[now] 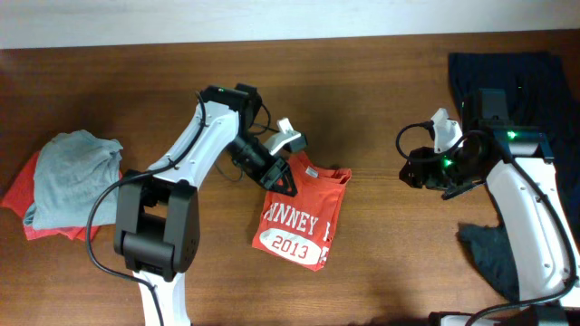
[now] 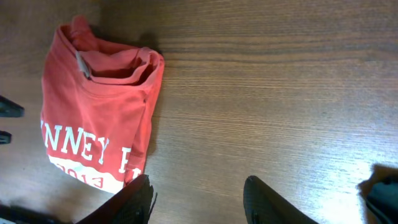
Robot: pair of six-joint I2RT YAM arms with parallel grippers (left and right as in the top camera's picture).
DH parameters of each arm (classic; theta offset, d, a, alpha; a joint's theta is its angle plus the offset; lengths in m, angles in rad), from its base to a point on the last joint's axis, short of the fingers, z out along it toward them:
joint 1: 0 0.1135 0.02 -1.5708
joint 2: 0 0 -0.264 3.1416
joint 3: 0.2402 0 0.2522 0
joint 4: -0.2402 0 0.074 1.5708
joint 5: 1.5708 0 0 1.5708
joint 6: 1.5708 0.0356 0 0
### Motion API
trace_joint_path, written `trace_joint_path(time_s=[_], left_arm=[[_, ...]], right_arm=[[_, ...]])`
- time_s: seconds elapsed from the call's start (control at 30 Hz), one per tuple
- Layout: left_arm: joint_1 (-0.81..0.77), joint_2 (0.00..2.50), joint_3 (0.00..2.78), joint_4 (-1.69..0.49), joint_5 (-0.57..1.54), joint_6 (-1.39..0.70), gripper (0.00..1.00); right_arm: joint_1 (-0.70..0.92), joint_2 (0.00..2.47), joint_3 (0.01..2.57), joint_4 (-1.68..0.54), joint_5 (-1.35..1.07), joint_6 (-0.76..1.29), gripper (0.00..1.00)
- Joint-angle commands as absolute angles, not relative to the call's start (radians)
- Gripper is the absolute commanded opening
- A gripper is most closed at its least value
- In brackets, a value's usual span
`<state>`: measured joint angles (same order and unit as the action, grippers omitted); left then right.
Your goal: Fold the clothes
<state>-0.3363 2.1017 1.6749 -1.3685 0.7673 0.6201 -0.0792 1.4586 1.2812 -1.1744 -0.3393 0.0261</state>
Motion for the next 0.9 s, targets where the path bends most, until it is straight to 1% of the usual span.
trace_joint_path(time_s=[0.0, 0.27, 0.33, 0.53, 0.57, 0.6, 0.67, 0.7, 0.73, 0.8, 0.87], left_arm=[[-0.337, 2.085, 1.582, -1.332, 0.858, 0.736, 0.37], [-0.337, 2.085, 1.37, -1.175, 0.86, 0.73, 0.38], [-0.337, 2.085, 1.333, -1.146, 0.86, 0.73, 0.45], [-0.31, 2.085, 1.258, -1.052, 0.847, 0.714, 0.47], [-0.302, 2.085, 1.251, -1.036, 0.857, 0.699, 0.53], [-0.289, 2.087, 1.244, -1.019, 0.872, 0.682, 0.57], [-0.274, 2.093, 1.244, -1.016, 0.888, 0.673, 0.62], [-0.271, 2.096, 1.244, -1.016, 0.894, 0.673, 0.63], [-0.27, 2.1, 1.244, -1.017, 0.896, 0.673, 0.68], [-0.27, 2.105, 1.244, -1.017, 0.895, 0.673, 0.72], [-0.27, 2.106, 1.245, -1.014, 0.898, 0.656, 0.74]], right_arm=[[-0.086, 1.462, 1.292, -1.175, -0.366, -0.004, 0.53], [-0.086, 1.462, 1.292, -1.185, -0.366, -0.004, 0.53], [-0.086, 1.462, 1.292, -1.193, -0.366, -0.004, 0.53], [-0.086, 1.462, 1.292, -1.211, -0.366, -0.012, 0.53], [-0.086, 1.462, 1.292, -1.212, -0.366, -0.013, 0.53], [-0.086, 1.462, 1.292, -1.216, -0.366, -0.02, 0.53], [-0.086, 1.462, 1.292, -1.219, -0.366, -0.023, 0.53], [-0.086, 1.462, 1.292, -1.218, -0.366, -0.023, 0.53], [-0.086, 1.462, 1.292, -1.218, -0.366, -0.023, 0.53], [-0.086, 1.462, 1.292, -1.217, -0.366, -0.022, 0.53], [-0.086, 1.462, 1.292, -1.219, -0.366, -0.023, 0.53]])
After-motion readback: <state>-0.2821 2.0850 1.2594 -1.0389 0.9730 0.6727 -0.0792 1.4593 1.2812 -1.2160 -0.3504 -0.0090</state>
